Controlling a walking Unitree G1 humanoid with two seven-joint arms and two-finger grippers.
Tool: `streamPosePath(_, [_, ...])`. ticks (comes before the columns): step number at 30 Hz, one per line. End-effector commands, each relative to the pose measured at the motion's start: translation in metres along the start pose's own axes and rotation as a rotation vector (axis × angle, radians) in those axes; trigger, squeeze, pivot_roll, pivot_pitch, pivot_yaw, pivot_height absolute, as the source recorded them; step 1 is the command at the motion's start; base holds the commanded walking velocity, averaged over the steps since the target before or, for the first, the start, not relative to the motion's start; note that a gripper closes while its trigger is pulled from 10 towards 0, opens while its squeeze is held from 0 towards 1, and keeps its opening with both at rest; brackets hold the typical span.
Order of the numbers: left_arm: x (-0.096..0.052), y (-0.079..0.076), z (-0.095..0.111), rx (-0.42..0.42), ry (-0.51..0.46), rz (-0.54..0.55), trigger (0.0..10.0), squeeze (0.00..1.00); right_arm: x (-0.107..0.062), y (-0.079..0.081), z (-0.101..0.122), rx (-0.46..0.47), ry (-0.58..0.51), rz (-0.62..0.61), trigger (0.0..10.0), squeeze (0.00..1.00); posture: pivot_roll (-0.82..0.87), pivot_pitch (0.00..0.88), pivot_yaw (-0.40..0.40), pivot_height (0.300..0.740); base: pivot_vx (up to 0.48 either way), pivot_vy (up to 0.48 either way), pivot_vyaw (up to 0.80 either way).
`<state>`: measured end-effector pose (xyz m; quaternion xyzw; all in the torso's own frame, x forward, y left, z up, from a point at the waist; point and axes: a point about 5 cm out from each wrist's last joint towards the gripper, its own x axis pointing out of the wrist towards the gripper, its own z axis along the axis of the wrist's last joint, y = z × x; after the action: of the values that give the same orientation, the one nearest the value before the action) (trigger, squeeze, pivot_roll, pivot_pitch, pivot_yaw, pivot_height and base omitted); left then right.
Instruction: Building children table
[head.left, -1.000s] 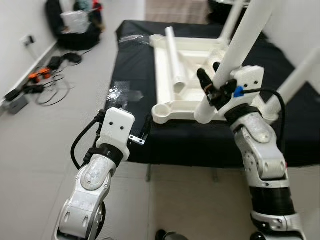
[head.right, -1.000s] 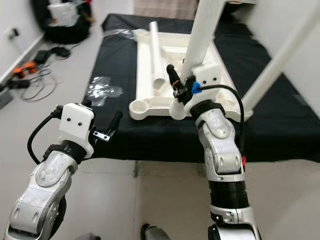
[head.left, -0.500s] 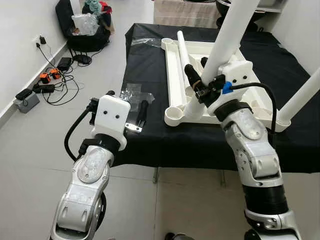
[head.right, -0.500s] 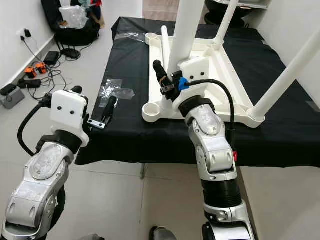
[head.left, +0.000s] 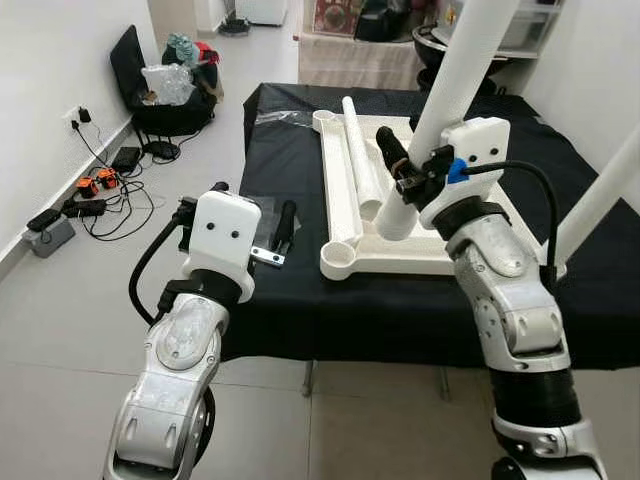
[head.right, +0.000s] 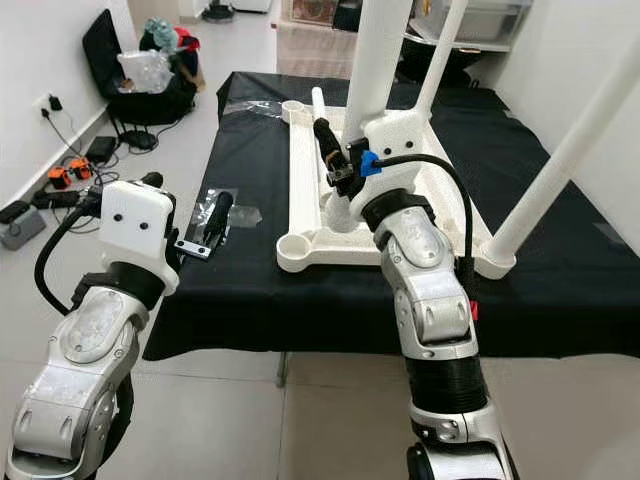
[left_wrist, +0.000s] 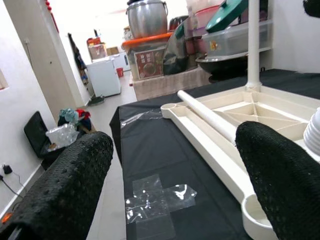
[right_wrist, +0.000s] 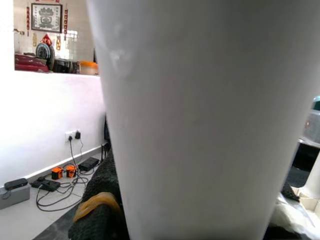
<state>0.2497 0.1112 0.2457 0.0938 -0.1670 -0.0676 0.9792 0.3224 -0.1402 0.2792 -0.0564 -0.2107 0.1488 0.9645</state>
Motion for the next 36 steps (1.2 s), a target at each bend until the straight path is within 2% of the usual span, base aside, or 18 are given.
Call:
streamPosePath(1, [0.000, 0.001, 0.002, 0.007, -0.002, 0.015, 10.0, 0.00, 0.003, -0.004, 0.003, 0.000, -0.005, -0.010, 10.0, 0.00, 0.05, 0.101, -0.085, 0.740, 0.000, 0.000, 0.00])
streamPosePath(3, [0.001, 0.003, 0.001, -0.015, 0.011, 0.031, 10.0, 0.00, 0.005, -0.005, 0.005, 0.019, -0.013, -0.008, 10.0, 0.00, 0.05, 0.107, -0.087, 0.740, 0.000, 0.000, 0.00])
streamPosePath(20, [-0.002, 0.003, -0.002, -0.018, 0.033, 0.039, 10.0, 0.00, 0.016, -0.019, 0.013, 0.041, -0.055, -0.041, 10.0, 0.00, 0.05, 0.120, -0.087, 0.740, 0.000, 0.000, 0.00])
streamPosePath(23, [-0.003, 0.002, -0.004, -0.024, 0.043, 0.039, 10.0, 0.00, 0.018, -0.016, 0.011, 0.050, -0.041, 0.027, 10.0, 0.00, 0.05, 0.122, -0.089, 0.740, 0.000, 0.000, 0.00])
streamPosePath(26, [-0.006, 0.002, -0.006, -0.025, 0.056, 0.043, 10.0, 0.00, 0.025, -0.011, 0.011, 0.041, -0.035, 0.179, 10.0, 0.00, 0.05, 0.133, -0.096, 0.740, 0.000, 0.000, 0.00])
streamPosePath(28, [-0.007, 0.002, -0.006, -0.027, 0.058, 0.044, 10.0, 0.00, 0.027, -0.011, 0.011, 0.035, -0.035, 0.206, 10.0, 0.00, 0.06, 0.135, -0.097, 0.740, 0.000, 0.000, 0.00])
streamPosePath(31, [-0.008, 0.002, -0.006, -0.028, 0.060, 0.045, 10.0, 0.00, 0.032, -0.014, 0.010, 0.038, -0.030, 0.218, 10.0, 0.00, 0.06, 0.143, -0.102, 0.740, 0.000, 0.000, 0.00])
streamPosePath(36, [-0.011, 0.000, -0.006, -0.030, 0.067, 0.039, 10.0, 0.00, 0.041, -0.020, 0.007, 0.075, -0.034, 0.169, 10.0, 0.00, 0.06, 0.160, -0.103, 0.740, 0.000, 0.000, 0.00])
